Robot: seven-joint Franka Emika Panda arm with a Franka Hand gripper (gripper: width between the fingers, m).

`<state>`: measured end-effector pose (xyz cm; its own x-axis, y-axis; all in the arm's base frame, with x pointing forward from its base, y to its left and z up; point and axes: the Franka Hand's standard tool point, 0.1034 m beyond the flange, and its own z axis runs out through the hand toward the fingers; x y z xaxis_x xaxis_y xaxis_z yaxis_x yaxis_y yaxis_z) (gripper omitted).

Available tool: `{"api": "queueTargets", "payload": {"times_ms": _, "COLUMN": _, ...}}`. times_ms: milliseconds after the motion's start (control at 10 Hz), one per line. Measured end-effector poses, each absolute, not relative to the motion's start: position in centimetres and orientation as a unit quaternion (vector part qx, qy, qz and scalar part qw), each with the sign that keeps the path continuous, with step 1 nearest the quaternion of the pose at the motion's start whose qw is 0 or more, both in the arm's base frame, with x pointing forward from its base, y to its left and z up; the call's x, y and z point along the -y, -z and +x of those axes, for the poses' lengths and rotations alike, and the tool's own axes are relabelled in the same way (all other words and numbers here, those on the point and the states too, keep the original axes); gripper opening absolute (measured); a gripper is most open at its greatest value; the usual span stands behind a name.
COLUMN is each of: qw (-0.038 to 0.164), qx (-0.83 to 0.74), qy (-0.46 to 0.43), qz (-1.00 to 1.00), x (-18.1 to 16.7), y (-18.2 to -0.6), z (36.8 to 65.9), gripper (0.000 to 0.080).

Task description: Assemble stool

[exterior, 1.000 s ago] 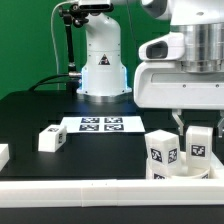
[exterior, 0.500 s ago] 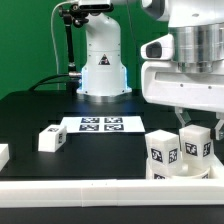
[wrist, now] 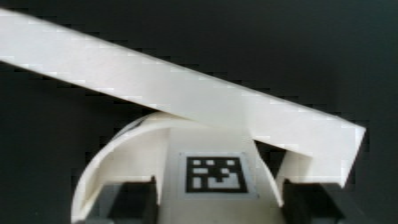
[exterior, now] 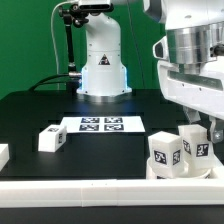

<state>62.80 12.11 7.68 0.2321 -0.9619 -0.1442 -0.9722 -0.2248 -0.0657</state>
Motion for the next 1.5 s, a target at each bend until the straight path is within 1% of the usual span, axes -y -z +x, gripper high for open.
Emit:
{"api": "queueTargets", "payload": {"times_ms": 100, "qw": 0.070, "qx": -0.646, "qy": -0.043, "qz": -0.759, "x": -12.0, "y": -7.7, "z": 62.8, "gripper": 0.0338}}
{"api": "queueTargets", "payload": {"times_ms": 200, "qw": 0.066, "qx": -0.646, "qy": -0.047, "qz": -0.759, "x": -12.0, "y": -7.7, "z": 62.8, "gripper": 0.0338}}
{"api": "queueTargets", "payload": {"times_ms": 300, "qw": 0.068, "qx": -0.645, "qy": -0.047, "qz": -0.760, "x": -12.1, "y": -7.8, "z": 62.8, "gripper": 0.0338}}
{"api": "queueTargets", "payload": {"times_ms": 400, "qw": 0.068, "qx": -0.635, "qy": -0.046, "qz": -0.768, "x": -12.1, "y": -7.8, "z": 62.8, "gripper": 0.0406}}
{"api": "queueTargets", "payload": {"times_ms": 500, "qw": 0.070, "qx": -0.620, "qy": -0.044, "qz": -0.780, "x": -12.1, "y": -8.2, "z": 62.9, "gripper": 0.0406}}
{"api": "queueTargets", "payload": {"times_ms": 600, "qw": 0.073, "qx": -0.614, "qy": -0.041, "qz": -0.785, "x": -12.3, "y": -8.7, "z": 63.0, "gripper": 0.0587}}
{"api": "queueTargets", "payload": {"times_ms": 700, "qw": 0.076, "qx": -0.611, "qy": -0.038, "qz": -0.787, "x": -12.4, "y": -9.4, "z": 63.2, "gripper": 0.0630}}
{"api": "queueTargets", "payload": {"times_ms": 800, "qw": 0.080, "qx": -0.606, "qy": -0.035, "qz": -0.791, "x": -12.4, "y": -9.9, "z": 63.4, "gripper": 0.0645}}
{"api": "queueTargets", "payload": {"times_ms": 1100, "qw": 0.081, "qx": -0.548, "qy": -0.029, "qz": -0.832, "x": -12.5, "y": -9.8, "z": 63.4, "gripper": 0.0649}}
{"api": "queueTargets", "payload": {"times_ms": 1200, "qw": 0.066, "qx": -0.497, "qy": -0.030, "qz": -0.865, "x": -12.8, "y": -9.8, "z": 63.1, "gripper": 0.0649}}
{"api": "queueTargets", "payload": {"times_ms": 1300, "qw": 0.066, "qx": -0.446, "qy": -0.025, "qz": -0.892, "x": -13.2, "y": -10.0, "z": 63.2, "gripper": 0.0649}}
{"api": "queueTargets", "payload": {"times_ms": 1400, "qw": 0.052, "qx": -0.346, "qy": -0.014, "qz": -0.937, "x": -13.1, "y": -10.3, "z": 63.3, "gripper": 0.0649}}
{"api": "queueTargets", "payload": {"times_ms": 1500, "qw": 0.051, "qx": -0.296, "qy": -0.009, "qz": -0.954, "x": -13.3, "y": -10.5, "z": 63.5, "gripper": 0.0649}}
